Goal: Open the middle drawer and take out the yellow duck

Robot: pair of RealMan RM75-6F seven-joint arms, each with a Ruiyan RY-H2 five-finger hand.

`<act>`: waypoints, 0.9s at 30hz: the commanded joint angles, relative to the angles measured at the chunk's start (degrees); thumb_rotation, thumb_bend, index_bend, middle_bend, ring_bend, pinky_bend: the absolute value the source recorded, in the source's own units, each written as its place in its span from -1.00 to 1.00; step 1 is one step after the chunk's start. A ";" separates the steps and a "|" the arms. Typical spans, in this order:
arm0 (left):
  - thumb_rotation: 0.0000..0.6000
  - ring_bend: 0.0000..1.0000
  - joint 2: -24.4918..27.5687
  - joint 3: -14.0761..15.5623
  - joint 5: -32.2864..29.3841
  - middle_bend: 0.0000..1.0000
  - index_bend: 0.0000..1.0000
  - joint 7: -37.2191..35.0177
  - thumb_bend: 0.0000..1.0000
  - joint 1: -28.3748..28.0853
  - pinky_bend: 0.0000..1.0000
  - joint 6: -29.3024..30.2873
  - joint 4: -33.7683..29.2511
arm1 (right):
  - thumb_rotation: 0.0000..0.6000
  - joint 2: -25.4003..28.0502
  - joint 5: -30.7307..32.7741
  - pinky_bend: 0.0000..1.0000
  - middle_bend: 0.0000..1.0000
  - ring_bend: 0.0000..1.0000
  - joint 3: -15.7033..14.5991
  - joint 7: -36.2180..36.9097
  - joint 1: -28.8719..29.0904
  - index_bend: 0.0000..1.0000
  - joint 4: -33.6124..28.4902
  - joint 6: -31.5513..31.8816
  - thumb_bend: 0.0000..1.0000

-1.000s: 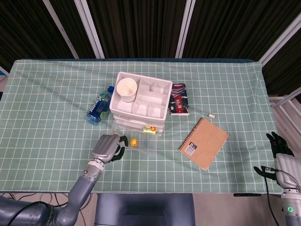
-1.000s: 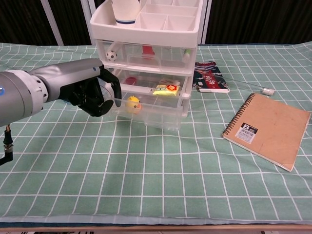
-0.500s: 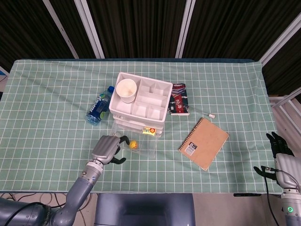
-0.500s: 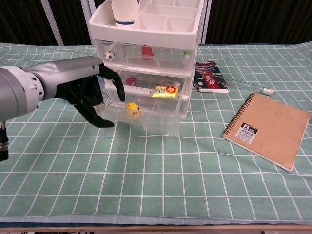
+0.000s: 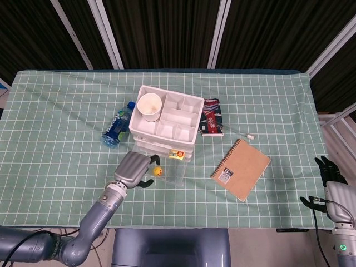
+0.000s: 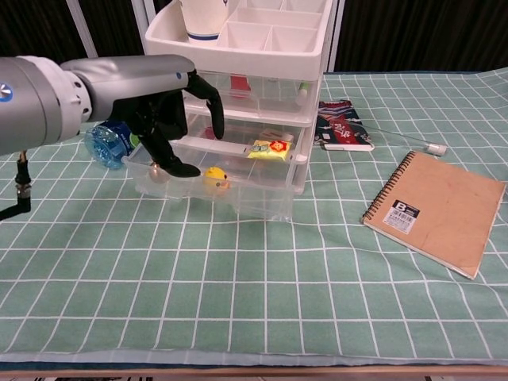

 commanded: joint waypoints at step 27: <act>1.00 1.00 11.21 8.63 57.02 1.00 -0.13 -25.69 -0.80 -15.44 1.00 -28.17 27.26 | 1.00 -0.10 0.76 -0.55 -1.00 -1.00 0.22 -0.24 0.13 -1.00 -0.01 -0.37 -0.90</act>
